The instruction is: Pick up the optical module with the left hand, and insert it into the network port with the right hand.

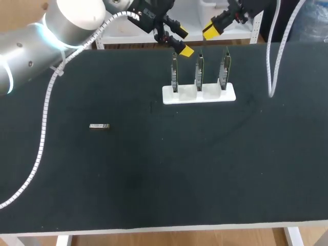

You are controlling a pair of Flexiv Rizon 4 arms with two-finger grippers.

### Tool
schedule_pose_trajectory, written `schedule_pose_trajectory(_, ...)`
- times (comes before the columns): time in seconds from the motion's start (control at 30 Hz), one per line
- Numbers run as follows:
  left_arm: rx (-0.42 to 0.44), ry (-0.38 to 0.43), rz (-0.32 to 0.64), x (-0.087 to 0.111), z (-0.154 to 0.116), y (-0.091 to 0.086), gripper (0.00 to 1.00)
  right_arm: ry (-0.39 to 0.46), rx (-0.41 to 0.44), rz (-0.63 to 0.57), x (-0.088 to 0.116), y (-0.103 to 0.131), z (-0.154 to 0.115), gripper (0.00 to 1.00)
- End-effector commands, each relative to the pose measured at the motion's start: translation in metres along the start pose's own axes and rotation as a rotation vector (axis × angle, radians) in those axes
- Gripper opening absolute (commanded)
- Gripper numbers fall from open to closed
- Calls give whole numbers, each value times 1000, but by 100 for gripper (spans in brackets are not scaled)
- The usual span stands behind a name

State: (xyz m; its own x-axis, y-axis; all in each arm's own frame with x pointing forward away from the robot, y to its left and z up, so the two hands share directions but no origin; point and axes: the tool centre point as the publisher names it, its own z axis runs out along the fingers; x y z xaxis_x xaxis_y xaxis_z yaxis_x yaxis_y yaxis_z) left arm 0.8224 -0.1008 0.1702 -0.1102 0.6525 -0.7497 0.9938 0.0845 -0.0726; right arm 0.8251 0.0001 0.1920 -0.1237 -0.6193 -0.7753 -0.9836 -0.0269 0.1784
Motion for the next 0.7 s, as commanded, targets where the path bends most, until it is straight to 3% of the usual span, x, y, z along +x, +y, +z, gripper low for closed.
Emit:
schedule_pose_trajectory(0.03,2,5,-1,-1,1,2,100,5,-49,1,-2,-12,1,0)
schedule_pose_trajectory(0.7,2,5,-1,-1,1,2,100,-1,-140,-23,3,-20,5,0)
